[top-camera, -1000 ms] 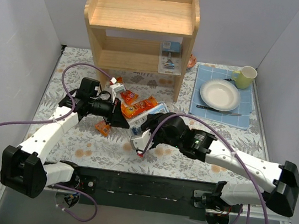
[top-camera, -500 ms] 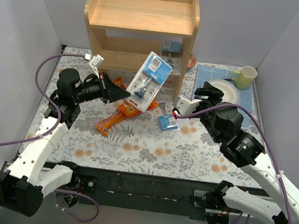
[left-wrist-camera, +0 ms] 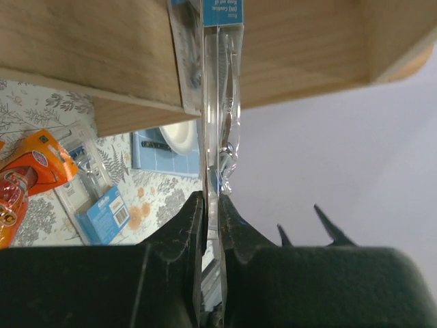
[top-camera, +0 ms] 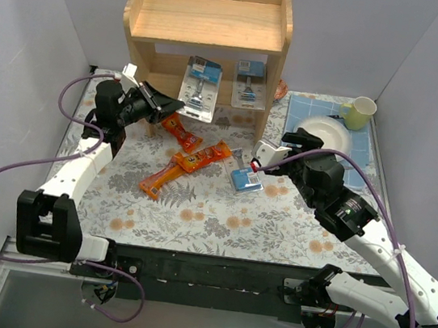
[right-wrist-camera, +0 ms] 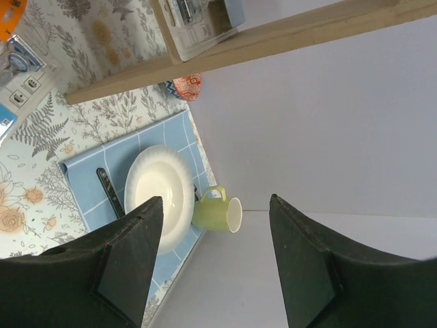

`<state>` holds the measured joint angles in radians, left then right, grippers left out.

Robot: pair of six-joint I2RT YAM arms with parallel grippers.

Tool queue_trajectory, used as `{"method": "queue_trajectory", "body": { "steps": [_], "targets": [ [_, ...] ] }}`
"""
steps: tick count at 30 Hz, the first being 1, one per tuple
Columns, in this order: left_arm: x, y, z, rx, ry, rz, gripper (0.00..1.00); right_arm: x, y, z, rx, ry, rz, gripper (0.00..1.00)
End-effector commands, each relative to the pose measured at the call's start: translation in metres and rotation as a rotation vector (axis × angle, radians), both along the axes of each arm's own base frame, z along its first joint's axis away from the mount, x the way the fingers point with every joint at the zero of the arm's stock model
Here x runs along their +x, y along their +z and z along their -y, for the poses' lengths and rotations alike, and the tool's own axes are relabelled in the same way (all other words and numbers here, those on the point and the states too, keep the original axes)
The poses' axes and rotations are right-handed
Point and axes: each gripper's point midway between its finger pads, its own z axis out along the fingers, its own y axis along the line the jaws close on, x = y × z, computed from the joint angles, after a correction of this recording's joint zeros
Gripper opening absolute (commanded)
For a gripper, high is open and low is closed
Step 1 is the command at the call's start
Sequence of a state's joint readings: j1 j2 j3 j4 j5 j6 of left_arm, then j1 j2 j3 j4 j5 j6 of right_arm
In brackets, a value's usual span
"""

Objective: Place and organize the shaving razors onto the shelf

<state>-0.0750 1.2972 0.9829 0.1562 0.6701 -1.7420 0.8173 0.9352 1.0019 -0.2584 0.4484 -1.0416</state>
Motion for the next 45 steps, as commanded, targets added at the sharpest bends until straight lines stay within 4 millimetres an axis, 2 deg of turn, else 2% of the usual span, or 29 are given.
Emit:
{"method": "queue_trajectory", "body": {
  "steps": [1,3,4,5,8,12,24,31,41,45],
  "targets": [
    [0.028,0.033,-0.008,-0.085,0.07,0.004,0.0,0.0,0.008,0.0,0.058,0.002,0.024,0.71],
    [0.04,0.021,-0.007,-0.096,0.077,-0.051,0.0,0.0,0.007,-0.002,0.057,0.009,0.027,0.7],
    [0.046,0.023,-0.008,-0.099,0.088,-0.067,0.0,0.001,0.009,-0.002,0.065,0.008,0.034,0.7],
    [0.053,0.013,-0.009,-0.097,0.103,-0.104,0.0,0.001,0.007,-0.002,0.062,0.005,0.034,0.7],
    [0.063,0.004,-0.01,-0.106,0.124,-0.161,0.0,0.002,0.001,-0.002,0.055,0.004,0.034,0.7],
    [0.073,-0.022,-0.009,-0.105,0.129,-0.24,0.0,0.002,-0.001,-0.003,0.053,0.008,0.037,0.7],
    [0.068,-0.054,-0.005,-0.105,0.105,-0.328,0.0,0.004,-0.014,-0.008,0.046,0.024,0.021,0.7],
    [0.067,-0.047,0.002,-0.108,0.039,-0.287,0.0,0.007,-0.017,-0.017,0.056,0.047,0.011,0.7],
    [0.055,-0.051,0.013,-0.11,-0.021,-0.285,0.0,0.011,-0.019,-0.024,0.063,0.05,0.006,0.7],
    [0.057,-0.057,0.007,-0.105,0.022,-0.322,0.0,0.012,-0.02,-0.026,0.063,0.058,0.004,0.7]
  ]
}}
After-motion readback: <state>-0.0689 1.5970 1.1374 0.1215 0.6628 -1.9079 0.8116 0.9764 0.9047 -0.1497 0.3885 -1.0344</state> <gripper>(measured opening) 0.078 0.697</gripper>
